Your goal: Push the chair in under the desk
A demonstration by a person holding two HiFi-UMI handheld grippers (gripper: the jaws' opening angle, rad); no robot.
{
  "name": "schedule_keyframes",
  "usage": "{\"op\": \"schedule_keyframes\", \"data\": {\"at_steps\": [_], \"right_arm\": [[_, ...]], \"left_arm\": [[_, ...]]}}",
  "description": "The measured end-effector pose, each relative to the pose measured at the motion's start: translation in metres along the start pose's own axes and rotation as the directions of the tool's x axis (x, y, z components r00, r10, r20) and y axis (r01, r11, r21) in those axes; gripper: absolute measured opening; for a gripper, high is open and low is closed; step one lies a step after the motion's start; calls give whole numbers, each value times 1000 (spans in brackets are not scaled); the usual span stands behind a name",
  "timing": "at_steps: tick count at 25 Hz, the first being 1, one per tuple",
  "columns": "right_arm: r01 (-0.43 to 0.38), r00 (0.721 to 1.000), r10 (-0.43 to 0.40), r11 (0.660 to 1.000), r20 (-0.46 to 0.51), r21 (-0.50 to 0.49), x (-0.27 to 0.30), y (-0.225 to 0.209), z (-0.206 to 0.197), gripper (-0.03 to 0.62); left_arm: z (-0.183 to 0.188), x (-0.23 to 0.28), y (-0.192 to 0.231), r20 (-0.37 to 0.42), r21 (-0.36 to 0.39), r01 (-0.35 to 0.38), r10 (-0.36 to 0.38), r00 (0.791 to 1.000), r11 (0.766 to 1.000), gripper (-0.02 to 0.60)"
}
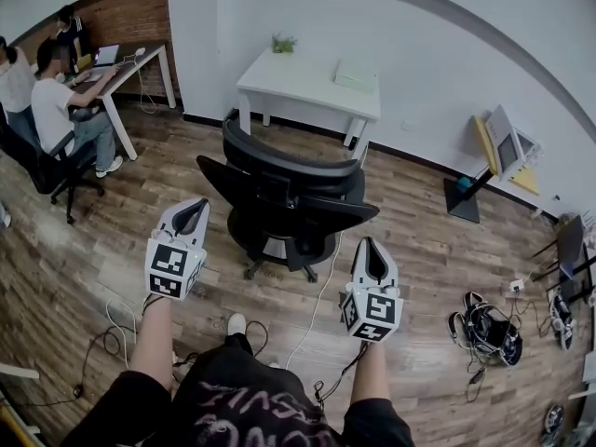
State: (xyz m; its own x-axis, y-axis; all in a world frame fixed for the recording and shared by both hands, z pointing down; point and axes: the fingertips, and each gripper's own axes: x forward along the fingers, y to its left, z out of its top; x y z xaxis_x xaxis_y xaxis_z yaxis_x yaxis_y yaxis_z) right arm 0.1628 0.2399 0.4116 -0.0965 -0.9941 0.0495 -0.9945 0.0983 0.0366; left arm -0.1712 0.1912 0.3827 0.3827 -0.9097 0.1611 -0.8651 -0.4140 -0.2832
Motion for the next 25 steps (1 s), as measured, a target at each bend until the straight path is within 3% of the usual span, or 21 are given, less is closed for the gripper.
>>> {"op": "schedule_keyframes", "data": {"at_steps": [9,15,22,25], "right_arm": [[27,999,-27,1000,-42,12,55,5,-18,28],[70,995,-70,998,-69,-1,80,6,-25,28],[113,989,-115,993,-90,-31,89,8,-31,34],[91,989,-97,994,-115,-58,91,12,-36,96]], "left_arm": [[-26,61,36,-33,48,37,-35,999,998,15],[-40,96,59,-57,98,109,-104,993,989,15],[-56,122,69,-110,253,209,-187,976,945,15],[-63,129,66,-140,329,249,-213,967,911,17]]}}
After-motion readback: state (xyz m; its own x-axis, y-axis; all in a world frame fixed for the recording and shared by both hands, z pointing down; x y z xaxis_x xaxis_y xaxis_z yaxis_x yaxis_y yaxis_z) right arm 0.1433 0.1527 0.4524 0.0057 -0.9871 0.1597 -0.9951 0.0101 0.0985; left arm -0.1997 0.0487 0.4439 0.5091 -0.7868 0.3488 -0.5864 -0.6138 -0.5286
